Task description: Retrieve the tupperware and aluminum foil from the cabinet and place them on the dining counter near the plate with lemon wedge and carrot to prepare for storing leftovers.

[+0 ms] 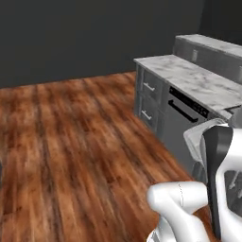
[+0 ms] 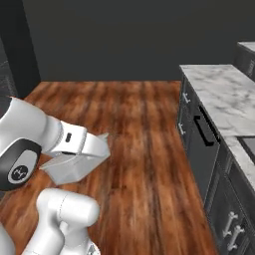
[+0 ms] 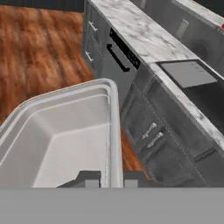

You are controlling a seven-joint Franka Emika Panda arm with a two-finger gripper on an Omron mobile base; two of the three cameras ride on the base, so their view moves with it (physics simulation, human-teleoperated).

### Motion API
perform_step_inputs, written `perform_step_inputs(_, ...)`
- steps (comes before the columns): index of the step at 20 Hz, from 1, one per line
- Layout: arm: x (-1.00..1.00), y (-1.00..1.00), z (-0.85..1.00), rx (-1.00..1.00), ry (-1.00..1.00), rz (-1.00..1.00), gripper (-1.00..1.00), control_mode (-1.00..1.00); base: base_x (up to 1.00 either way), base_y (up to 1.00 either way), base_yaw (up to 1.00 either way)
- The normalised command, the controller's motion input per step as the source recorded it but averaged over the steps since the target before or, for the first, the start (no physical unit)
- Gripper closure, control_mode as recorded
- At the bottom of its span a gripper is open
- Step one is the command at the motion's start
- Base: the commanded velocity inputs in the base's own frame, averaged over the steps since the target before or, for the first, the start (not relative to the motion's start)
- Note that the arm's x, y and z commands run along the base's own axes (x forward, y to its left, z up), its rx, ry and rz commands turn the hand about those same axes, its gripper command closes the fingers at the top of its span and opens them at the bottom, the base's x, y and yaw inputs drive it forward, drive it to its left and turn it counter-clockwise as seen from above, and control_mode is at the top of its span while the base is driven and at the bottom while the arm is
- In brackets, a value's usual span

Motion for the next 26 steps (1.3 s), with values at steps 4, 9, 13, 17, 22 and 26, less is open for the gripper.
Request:
perform_step_inputs(4, 0.0, 0.0, 0.0, 0.0, 0.0, 0.0, 1.0, 1.0, 1.0, -0.47, 0.61)
perform_step_inputs(9, 0.0, 0.0, 0.0, 0.0, 0.0, 0.0, 1.0, 1.0, 1.0, -0.66, 0.39)
perform_step_inputs(13, 0.0, 0.0, 0.0, 0.0, 0.0, 0.0, 1.0, 1.0, 1.0, -0.7, 0.1)
perform_step_inputs(17, 0.0, 0.0, 0.0, 0.0, 0.0, 0.0, 1.0, 1.0, 1.0, -0.47, -0.01)
perform_step_inputs(22, 0.0, 0.0, 0.0, 0.0, 0.0, 0.0, 1.0, 1.0, 1.0, -0.09, -0.06)
perform_step_inputs(26, 0.0, 0.0, 0.0, 0.0, 0.0, 0.0, 1.0, 1.0, 1.0, 0.06, -0.06)
